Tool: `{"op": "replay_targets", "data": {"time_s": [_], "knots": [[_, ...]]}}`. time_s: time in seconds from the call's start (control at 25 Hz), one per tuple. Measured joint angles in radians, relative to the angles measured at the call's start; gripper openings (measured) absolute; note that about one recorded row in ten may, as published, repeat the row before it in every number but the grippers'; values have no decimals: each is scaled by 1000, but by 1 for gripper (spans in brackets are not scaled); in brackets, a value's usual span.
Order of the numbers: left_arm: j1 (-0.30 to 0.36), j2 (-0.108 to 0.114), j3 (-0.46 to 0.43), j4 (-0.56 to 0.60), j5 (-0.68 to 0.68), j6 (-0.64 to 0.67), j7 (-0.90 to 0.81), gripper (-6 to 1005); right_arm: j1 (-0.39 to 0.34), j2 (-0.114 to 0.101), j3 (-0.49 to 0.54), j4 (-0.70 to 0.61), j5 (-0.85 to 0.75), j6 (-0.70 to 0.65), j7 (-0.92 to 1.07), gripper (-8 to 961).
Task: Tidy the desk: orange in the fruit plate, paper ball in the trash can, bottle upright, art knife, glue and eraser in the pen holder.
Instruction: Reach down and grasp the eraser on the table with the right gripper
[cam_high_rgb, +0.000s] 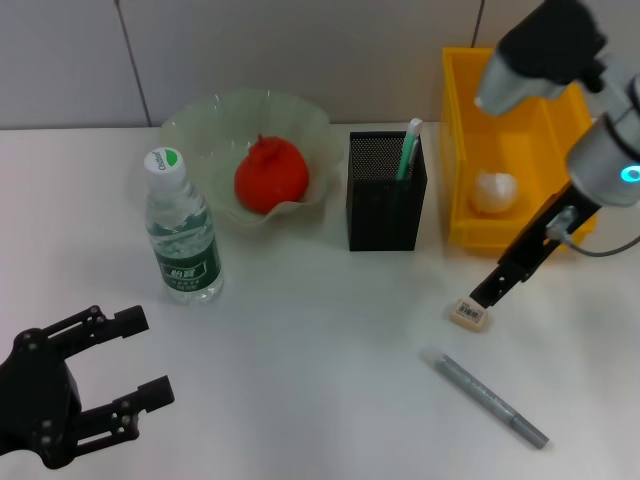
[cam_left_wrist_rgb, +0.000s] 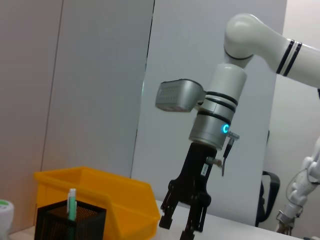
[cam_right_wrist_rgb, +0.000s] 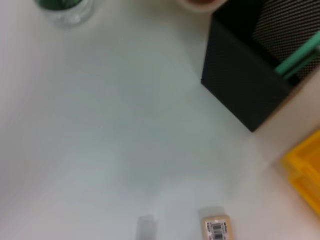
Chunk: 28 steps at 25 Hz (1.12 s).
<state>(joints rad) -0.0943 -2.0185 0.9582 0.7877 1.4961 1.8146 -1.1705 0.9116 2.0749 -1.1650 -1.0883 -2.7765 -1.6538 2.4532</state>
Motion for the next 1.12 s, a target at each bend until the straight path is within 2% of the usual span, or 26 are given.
{"op": "replay_targets", "data": {"time_s": [0.16,0.36,0.56,0.76,1.12], "knots": [[9,-9,-28,-3,5,2,-6,777,17,1,-65,137,-2,126,0,834],[13,-14,-44,-7,7,1,-7,777,22,5,-68,239,4,218,-13,831],[8,-17,-45,-10,7,-6,-7,776,19,9,-74,279,8,264,-18,828],[4,-17,-41,-16,10,-10,-5,777,18,11,-121,313,25,305,-14,825],[12,-17,-44,-21,10,-17,-3,776,27,11,-148,326,30,325,0,820]]}}
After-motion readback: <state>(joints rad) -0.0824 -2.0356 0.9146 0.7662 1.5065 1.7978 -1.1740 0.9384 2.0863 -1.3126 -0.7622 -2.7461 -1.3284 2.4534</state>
